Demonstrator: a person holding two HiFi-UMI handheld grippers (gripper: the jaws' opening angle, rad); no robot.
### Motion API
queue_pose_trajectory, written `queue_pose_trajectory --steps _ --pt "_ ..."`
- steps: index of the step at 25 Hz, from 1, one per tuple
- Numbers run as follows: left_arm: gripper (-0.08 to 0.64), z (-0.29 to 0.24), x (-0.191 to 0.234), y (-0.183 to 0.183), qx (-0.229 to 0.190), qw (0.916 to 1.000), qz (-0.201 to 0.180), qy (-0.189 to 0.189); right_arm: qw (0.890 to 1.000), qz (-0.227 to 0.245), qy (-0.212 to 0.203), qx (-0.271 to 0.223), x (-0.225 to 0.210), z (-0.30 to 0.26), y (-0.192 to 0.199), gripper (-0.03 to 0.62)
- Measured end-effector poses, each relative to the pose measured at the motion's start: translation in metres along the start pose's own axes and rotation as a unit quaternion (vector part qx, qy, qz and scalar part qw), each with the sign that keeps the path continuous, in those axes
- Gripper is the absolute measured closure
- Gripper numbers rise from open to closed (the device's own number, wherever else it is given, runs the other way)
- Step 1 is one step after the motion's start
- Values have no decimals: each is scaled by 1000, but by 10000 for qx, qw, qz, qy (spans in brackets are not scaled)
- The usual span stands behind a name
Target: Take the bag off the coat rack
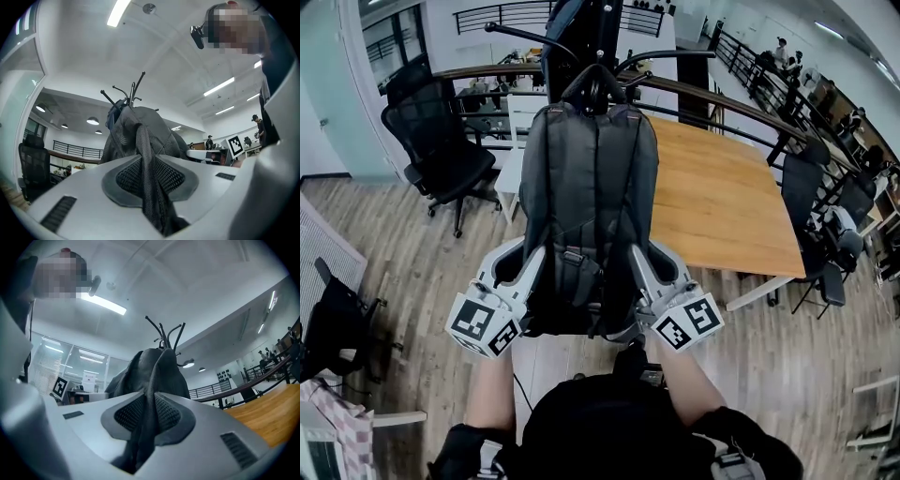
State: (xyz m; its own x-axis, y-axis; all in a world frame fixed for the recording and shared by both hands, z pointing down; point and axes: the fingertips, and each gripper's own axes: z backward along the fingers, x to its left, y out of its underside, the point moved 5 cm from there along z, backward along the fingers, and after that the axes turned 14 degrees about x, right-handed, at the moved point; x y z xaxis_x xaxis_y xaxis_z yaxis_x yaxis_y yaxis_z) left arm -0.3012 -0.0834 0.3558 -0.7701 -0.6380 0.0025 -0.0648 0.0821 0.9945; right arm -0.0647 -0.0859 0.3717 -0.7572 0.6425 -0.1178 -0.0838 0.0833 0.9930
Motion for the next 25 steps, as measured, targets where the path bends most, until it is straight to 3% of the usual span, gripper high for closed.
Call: queue_pose_trajectory --steps 10,16,25 --pt "469 28 -29 23 280 9989 382 48 9991 -302 -188 209 22 37 22 511" --pt "469 40 -58 34 366 9982 459 -124 9980 -361 -423 300 24 62 31 512" --pt "471 57 -81 13 83 9979 427 -485 9970 -186 -750 -14 28 72 10 514"
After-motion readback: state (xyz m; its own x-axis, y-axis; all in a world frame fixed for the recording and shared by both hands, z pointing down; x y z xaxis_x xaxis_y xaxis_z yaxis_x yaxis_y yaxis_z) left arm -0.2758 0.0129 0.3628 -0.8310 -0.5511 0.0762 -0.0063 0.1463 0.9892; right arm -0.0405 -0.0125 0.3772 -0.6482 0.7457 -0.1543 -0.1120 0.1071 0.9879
